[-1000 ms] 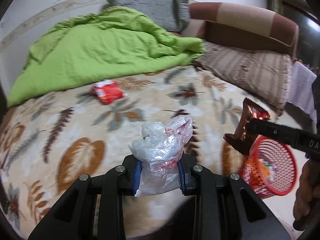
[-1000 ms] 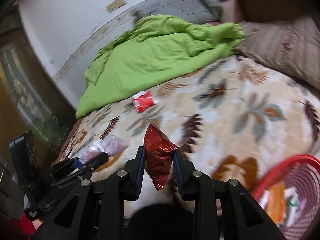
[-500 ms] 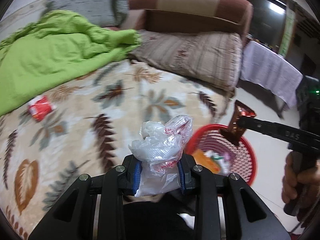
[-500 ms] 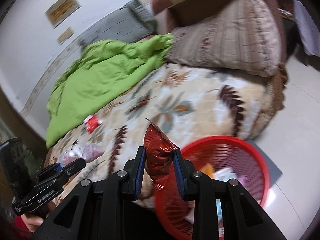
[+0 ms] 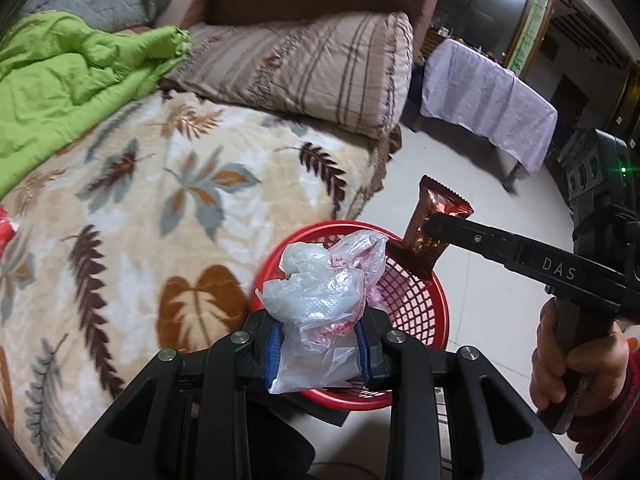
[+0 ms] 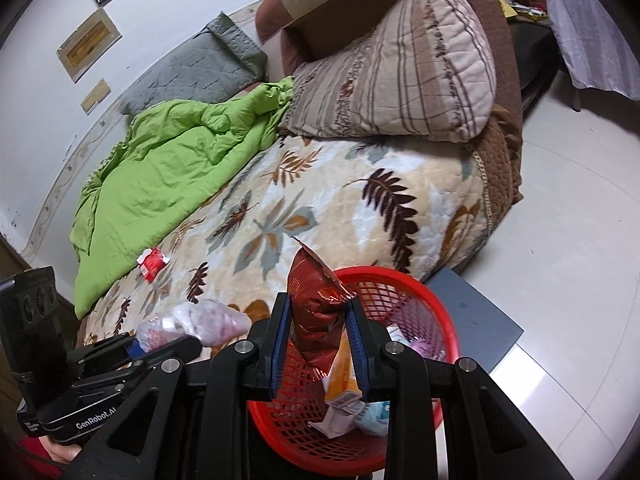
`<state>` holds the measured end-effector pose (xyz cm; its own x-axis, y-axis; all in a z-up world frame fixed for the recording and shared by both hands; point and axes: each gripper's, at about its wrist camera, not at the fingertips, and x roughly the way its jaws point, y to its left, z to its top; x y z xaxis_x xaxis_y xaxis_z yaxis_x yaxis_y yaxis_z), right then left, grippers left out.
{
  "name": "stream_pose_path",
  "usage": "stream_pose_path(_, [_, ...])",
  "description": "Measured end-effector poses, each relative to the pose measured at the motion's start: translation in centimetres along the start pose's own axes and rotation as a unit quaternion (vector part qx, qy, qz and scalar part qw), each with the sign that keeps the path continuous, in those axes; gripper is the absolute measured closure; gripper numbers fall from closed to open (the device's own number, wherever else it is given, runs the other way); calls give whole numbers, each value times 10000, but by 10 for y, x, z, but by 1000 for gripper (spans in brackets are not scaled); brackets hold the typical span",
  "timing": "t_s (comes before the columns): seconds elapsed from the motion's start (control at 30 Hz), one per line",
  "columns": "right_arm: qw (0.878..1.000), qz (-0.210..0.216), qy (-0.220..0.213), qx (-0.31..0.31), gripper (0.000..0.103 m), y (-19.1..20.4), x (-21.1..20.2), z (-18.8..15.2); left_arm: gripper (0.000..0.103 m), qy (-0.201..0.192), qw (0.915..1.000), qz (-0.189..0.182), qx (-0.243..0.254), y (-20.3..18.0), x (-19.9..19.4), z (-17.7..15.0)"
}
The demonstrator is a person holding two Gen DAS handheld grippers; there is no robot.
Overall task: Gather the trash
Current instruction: 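Open both tools to drop bag and wrapper into the wastebasket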
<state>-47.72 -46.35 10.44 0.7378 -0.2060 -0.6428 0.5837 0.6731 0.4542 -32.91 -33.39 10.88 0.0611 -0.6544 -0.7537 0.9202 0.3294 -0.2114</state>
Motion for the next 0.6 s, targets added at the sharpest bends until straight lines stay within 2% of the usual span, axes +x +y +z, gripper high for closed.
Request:
stream_pose_path(0.3, [9992,-232,221,239,70,-17,12,-7,75,327,9994,-133,-8,-6,27,0])
stream_pose_path(0.37, [9989,-250,262,299,67,-21,13,-7,67,333,9993,-182,7,-7,27,1])
stream_pose_path(0.47, [9988,-267,249,316,57,-22,11,-7,56,305,9993,-225,9,-8,26,1])
stream_pose_path(0.6, [9990,-266,200,296,55,-20,9,-6,53,234,9996,-177,9,-7,21,2])
